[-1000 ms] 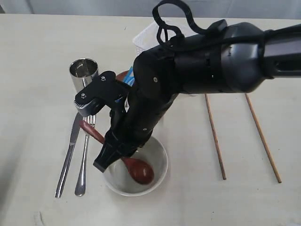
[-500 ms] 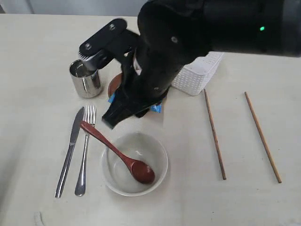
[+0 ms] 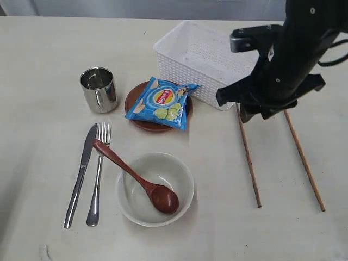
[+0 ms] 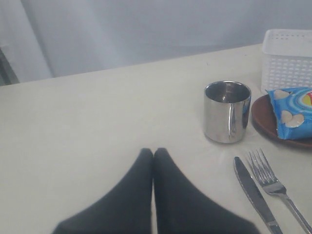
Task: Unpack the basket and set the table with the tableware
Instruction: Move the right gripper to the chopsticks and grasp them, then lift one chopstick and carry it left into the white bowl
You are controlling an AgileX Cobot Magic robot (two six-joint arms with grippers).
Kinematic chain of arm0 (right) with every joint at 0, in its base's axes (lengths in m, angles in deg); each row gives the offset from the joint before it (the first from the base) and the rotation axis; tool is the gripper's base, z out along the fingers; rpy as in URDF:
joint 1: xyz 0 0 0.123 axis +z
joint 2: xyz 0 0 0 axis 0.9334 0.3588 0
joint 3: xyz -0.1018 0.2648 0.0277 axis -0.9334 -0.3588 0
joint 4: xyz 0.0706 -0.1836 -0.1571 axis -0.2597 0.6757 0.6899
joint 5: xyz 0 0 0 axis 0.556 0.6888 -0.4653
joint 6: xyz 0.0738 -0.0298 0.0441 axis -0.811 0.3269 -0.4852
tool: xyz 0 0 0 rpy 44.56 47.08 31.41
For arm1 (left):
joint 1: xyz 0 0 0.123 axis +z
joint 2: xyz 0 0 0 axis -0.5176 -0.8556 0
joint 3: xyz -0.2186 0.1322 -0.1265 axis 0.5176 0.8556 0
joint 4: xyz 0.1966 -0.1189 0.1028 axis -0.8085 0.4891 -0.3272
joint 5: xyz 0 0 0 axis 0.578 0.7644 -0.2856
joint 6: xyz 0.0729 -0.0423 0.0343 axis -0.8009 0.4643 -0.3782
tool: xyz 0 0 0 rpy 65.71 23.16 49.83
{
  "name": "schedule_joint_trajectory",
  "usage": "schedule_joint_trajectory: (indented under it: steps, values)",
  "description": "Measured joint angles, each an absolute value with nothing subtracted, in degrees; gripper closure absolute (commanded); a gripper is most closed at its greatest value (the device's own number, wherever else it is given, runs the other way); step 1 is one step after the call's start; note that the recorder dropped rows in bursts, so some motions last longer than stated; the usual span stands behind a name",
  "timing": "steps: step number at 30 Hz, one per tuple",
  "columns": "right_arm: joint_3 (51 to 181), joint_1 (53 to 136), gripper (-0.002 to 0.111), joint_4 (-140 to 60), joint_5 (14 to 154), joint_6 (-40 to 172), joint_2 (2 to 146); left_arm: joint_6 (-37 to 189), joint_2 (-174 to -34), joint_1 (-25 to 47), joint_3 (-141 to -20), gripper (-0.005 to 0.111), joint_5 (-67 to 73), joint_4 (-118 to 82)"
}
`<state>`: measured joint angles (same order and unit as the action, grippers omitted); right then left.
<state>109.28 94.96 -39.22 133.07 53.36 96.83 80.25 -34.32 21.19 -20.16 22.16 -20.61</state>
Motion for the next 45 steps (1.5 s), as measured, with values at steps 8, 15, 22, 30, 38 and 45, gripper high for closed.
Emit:
schedule_joint_trajectory:
  steps: [8,15,22,30,38,45]
  values:
    - [106.32,90.90,0.067,-41.03,128.11,56.33,104.13,80.25,-34.32,21.19,-20.16,0.107,22.16,-20.61]
    - [107.07,91.31,0.067,-42.13,124.05,57.99,108.95,80.25,-34.32,21.19,-20.16,0.107,22.16,-20.61]
    - [107.60,91.31,0.072,-42.27,123.60,59.09,111.64,80.25,-34.32,21.19,-20.16,0.107,22.16,-20.61]
    - [108.22,91.31,0.109,-41.25,124.86,60.08,112.11,80.25,-34.32,21.19,-20.16,0.107,22.16,-20.61]
    - [108.22,91.31,0.109,-41.50,127.27,60.22,111.71,80.25,-34.32,21.19,-20.16,0.107,22.16,-20.61]
    - [107.55,91.41,0.109,-41.82,131.77,60.26,106.71,80.25,-34.32,21.19,-20.16,0.107,22.16,-20.61]
